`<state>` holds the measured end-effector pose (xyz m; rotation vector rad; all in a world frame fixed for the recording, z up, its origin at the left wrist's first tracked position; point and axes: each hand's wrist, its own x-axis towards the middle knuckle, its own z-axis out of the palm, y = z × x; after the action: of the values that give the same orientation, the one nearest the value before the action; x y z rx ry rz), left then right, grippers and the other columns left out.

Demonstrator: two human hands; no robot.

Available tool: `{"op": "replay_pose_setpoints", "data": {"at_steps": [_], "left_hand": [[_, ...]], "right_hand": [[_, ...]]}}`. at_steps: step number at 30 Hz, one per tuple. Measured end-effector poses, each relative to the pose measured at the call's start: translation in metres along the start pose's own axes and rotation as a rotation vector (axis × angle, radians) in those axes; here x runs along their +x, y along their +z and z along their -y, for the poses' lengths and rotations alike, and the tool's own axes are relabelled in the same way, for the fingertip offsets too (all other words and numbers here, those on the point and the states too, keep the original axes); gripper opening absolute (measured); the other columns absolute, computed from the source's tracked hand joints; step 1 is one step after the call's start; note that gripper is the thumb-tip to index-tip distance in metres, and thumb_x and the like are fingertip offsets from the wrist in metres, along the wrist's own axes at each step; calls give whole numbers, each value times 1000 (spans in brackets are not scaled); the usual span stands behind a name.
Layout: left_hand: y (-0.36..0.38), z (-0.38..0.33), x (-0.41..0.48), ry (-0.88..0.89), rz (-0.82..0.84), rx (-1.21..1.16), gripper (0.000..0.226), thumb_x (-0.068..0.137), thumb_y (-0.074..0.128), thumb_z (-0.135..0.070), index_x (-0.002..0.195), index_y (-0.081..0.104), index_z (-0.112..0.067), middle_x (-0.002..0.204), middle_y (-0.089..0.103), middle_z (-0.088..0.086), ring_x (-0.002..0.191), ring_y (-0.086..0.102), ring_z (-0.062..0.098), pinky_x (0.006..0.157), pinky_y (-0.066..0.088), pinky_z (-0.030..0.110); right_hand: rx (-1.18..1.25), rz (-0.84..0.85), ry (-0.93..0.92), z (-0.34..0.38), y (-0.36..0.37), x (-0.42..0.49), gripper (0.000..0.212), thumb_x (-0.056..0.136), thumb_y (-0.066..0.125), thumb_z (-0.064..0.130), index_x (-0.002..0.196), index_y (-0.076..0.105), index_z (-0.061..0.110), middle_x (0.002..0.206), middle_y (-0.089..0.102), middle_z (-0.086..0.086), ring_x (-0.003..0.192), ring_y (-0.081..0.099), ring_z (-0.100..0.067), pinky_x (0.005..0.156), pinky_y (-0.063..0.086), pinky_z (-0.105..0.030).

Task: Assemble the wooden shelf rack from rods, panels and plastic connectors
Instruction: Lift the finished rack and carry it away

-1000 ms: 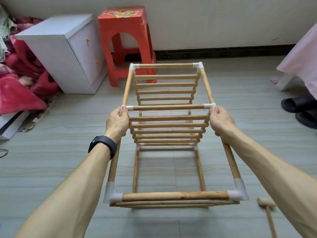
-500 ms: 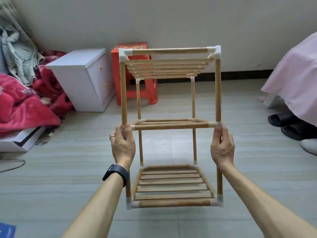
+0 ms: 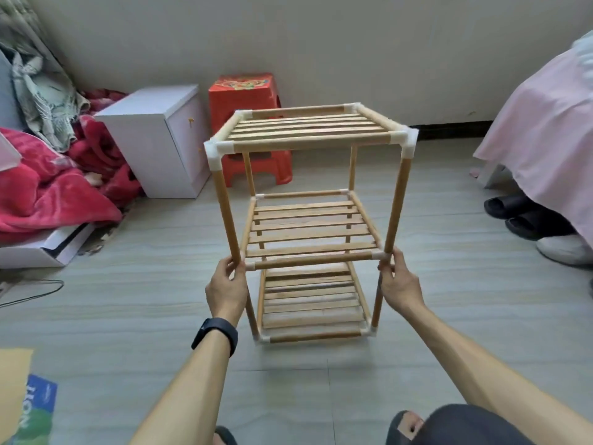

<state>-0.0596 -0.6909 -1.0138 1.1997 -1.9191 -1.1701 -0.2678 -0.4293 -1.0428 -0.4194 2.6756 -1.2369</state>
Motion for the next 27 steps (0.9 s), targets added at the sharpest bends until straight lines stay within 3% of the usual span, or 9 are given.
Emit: {"op": "replay_pose_setpoints", "data": {"at_steps": [4, 9, 12, 16, 18, 20, 22, 25, 27], "left_hand": [[8, 25, 0, -41, -1, 2, 14, 101, 56, -42, 112, 59, -35, 119, 70, -3, 93, 63, 16, 69, 45, 25], [21, 37, -2, -101, -5, -46, 21, 100, 55, -48, 115, 61, -35, 116, 71, -8, 96, 62, 12, 67, 42, 17], [16, 30, 7, -97, 44, -15, 20, 100, 57, -47, 115, 62, -35, 117, 71, -7, 101, 63, 15, 71, 43, 21], [-19, 10, 44, -113, 327, 65, 35, 92, 70, -13, 123, 64, -28, 123, 65, -2, 112, 60, 19, 88, 47, 32], [-43, -24, 71, -169, 332, -50, 38, 88, 58, 2, 115, 66, -24, 123, 67, 3, 114, 61, 26, 87, 47, 38], [-63, -71, 98, -212, 277, -213, 23, 93, 52, -12, 106, 67, -23, 114, 71, 7, 109, 65, 30, 84, 50, 43], [-74, -124, 129, -221, 285, -354, 27, 99, 48, -36, 110, 67, -20, 113, 70, 12, 105, 68, 34, 85, 55, 48], [-75, -189, 162, -207, 384, -294, 50, 97, 43, -62, 120, 61, -20, 113, 67, 12, 103, 67, 32, 83, 57, 50], [-63, -220, 185, -167, 411, -130, 51, 96, 42, -68, 114, 58, -23, 110, 67, 11, 97, 68, 31, 78, 57, 47]], "right_hand": [[-68, 103, 2, -24, 15, 7, 36, 108, 32, 43, 144, 30, 44, 103, 71, -11, 77, 60, -31, 69, 44, -39], [-44, 100, -20, -37, 29, 16, 39, 108, 34, 42, 145, 28, 51, 112, 72, -6, 86, 65, -36, 67, 39, -36], [-44, 147, -18, -30, 22, 19, 39, 108, 38, 41, 145, 30, 50, 124, 70, -6, 96, 67, -35, 70, 42, -34], [-11, 214, 20, -11, -16, 30, 48, 105, 51, 27, 149, 40, 41, 141, 59, -7, 127, 57, -32, 98, 46, -40], [246, 156, 70, 15, -46, 42, 44, 104, 54, 21, 146, 49, 32, 144, 56, -8, 127, 56, -30, 103, 46, -48], [528, 147, 77, 59, -79, 58, 27, 104, 53, 33, 131, 59, 32, 138, 57, -7, 124, 57, -32, 97, 50, -51], [636, 175, 28, 115, -108, 83, 21, 101, 51, 44, 118, 61, 39, 133, 56, -8, 118, 60, -33, 85, 55, -49], [656, 259, 12, 181, -137, 121, 44, 99, 54, 54, 142, 49, 44, 126, 59, -2, 102, 71, -31, 69, 61, -44], [497, 306, 46, 216, -140, 152, 60, 98, 59, 54, 151, 31, 51, 126, 61, -3, 87, 76, -36, 58, 60, -40]]}}
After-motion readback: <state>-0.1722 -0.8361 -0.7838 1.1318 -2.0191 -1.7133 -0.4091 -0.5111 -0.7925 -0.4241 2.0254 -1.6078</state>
